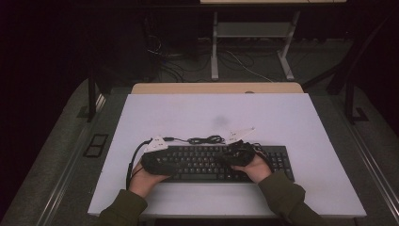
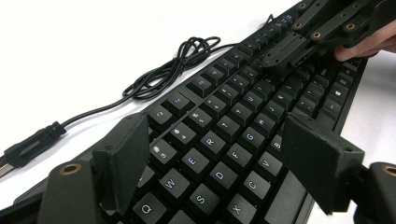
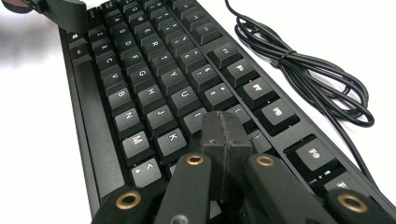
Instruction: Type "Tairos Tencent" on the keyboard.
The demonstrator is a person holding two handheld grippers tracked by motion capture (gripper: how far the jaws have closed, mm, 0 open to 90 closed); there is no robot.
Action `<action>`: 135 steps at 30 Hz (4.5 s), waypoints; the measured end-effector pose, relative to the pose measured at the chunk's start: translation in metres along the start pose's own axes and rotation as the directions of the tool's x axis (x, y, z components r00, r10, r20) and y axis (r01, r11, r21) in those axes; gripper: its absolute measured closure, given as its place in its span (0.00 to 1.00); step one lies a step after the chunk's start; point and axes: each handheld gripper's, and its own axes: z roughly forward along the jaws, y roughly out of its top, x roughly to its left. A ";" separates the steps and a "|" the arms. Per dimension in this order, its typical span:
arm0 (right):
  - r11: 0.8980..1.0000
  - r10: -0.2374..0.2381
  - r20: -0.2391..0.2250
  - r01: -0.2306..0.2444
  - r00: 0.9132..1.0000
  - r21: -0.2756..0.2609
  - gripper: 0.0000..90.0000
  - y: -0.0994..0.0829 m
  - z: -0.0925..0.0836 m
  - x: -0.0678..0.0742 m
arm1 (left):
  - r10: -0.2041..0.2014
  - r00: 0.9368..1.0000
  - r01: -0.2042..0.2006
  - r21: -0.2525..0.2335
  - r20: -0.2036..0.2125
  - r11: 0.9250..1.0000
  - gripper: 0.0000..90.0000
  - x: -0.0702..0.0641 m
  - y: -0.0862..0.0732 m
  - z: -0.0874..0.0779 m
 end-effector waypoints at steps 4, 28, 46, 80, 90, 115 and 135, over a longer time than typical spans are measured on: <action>1.000 -0.005 0.004 0.005 1.000 -0.010 0.99 0.002 -0.003 0.001 | 0.000 1.000 0.000 -0.001 -0.001 1.000 0.26 0.000 0.000 0.000; 0.992 0.055 -0.011 -0.056 0.998 -0.116 0.57 0.001 -0.012 -0.008 | 0.001 1.000 -0.001 -0.002 -0.013 1.000 0.30 0.003 -0.001 -0.005; 0.985 0.079 0.026 -0.074 0.997 -0.155 0.37 -0.001 -0.013 -0.012 | 0.021 1.000 -0.021 0.028 0.005 0.999 0.58 0.006 -0.004 -0.014; 0.985 0.083 0.047 -0.075 0.995 -0.158 0.35 -0.002 -0.011 -0.012 | 0.015 0.999 -0.020 0.123 0.042 0.992 0.99 0.010 -0.009 -0.005; 0.985 0.082 0.048 -0.074 0.995 -0.157 0.35 -0.002 -0.011 -0.011 | 0.005 0.998 -0.013 0.143 0.058 0.990 0.99 0.013 -0.012 0.000; 0.984 0.083 0.047 -0.075 0.995 -0.159 0.33 -0.002 -0.011 -0.012 | 0.021 0.998 -0.028 0.109 0.066 0.994 0.99 0.008 -0.006 -0.008; 0.984 0.100 0.068 -0.089 0.993 -0.154 0.22 -0.003 -0.009 -0.014 | 0.046 0.990 -0.060 0.105 0.131 0.993 0.99 -0.008 -0.002 -0.004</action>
